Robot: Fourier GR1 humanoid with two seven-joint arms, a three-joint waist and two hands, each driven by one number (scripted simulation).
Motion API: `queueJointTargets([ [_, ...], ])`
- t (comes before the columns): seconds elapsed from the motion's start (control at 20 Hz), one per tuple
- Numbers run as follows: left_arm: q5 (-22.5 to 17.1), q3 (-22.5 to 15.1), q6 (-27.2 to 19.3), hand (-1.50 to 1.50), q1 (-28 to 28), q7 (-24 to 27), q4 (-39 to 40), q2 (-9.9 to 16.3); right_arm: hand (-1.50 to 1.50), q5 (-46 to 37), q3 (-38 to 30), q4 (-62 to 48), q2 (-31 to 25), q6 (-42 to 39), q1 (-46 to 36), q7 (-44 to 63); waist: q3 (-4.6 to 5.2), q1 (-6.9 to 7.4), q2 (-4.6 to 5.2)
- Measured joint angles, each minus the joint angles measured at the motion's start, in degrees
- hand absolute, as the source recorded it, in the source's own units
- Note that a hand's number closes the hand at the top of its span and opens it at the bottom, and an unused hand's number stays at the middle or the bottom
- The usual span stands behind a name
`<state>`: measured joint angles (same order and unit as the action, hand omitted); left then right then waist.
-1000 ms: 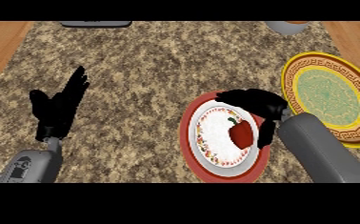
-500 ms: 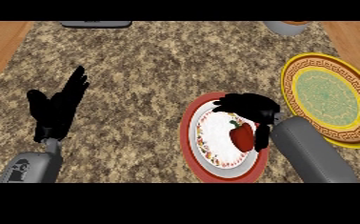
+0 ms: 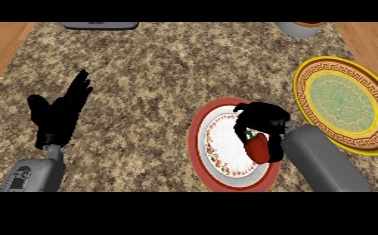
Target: Pick the bell pepper from the plate and place it in the plate
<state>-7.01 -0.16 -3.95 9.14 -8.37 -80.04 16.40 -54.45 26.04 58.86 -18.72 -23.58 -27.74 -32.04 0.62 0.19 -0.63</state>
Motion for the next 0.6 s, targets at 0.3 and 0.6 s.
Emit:
queueJointTargets([
  [0.3,0.61,0.66,0.30,0.00,-0.44,0.19,0.06,-0.30,1.50,0.55,-4.04,6.60,1.95,1.14,4.93,6.00,-0.11,-0.67,0.00],
  [0.6,0.37,1.58,0.33,0.00,-1.25,0.17,-0.11,0.12,1.50,0.00,-10.28,14.18,8.18,8.40,10.92,23.02,-0.15,-1.93,-0.22],
])
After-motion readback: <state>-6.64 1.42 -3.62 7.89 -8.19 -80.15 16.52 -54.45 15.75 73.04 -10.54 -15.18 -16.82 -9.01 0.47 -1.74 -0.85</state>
